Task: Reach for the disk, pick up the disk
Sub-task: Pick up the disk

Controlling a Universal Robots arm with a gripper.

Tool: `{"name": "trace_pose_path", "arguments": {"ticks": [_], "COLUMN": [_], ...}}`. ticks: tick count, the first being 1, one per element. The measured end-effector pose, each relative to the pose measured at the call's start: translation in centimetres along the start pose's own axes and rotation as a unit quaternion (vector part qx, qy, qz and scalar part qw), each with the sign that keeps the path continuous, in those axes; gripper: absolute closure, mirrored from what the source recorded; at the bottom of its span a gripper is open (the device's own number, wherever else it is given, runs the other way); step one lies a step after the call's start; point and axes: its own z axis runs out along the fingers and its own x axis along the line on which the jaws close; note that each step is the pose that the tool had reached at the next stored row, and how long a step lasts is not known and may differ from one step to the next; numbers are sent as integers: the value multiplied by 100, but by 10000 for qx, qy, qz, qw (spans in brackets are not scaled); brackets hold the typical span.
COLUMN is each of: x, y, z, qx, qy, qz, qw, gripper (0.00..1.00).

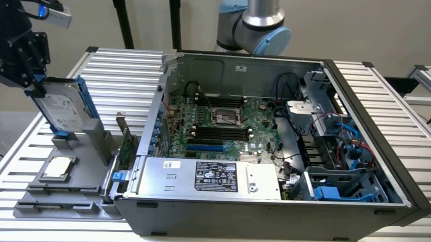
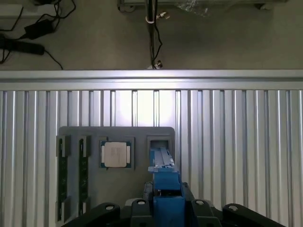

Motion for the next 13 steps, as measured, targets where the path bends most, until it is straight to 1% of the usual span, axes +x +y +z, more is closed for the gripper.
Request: {"name": "trace_pose_path", "arguments": {"ticks": [8,11,13], "x": [1,1,1], "y": [-61,-116,-173], "z": [-367,-503,-594], "qx": [0,0,-1], "qy": [0,-1,-5], "qz": [-2,-4,-10], "qw": [10000,10000,10000], "gripper": [67,67,67]}}
